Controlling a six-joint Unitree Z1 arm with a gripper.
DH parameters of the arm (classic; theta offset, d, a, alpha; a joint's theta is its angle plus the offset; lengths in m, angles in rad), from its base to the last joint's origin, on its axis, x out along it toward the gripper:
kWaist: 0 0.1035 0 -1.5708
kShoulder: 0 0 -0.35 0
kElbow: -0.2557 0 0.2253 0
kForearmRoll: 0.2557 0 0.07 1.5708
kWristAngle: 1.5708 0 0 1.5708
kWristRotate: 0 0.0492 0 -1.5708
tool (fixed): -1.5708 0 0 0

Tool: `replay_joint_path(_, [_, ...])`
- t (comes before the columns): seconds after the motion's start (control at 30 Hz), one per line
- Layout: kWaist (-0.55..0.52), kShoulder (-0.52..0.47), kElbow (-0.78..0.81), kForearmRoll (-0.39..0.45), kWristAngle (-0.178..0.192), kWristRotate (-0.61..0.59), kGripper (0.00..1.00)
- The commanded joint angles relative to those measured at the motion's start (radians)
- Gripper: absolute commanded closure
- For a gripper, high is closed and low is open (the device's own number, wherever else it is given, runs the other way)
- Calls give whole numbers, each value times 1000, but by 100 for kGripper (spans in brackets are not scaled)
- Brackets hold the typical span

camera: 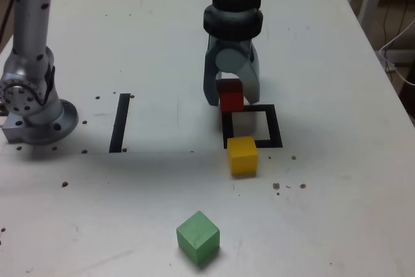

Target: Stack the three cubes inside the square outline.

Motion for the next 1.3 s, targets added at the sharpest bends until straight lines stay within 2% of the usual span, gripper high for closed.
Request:
replay_joint_path(0.0, [-13,14,-10,5,0,-26,75])
replay_joint_path(0.37, [-75,65,-60,10,8,-114,75])
replay_joint_path(1.0, [-95,105,-84,11,5,-120,74])
replay_joint_path(1.07, [-94,112,-83,5,5,-119,67])
replay_joint_path(1.1, [-94,115,-83,1,5,-118,59])
replay_joint_path(1.27, [-95,123,-75,-14,8,-112,10])
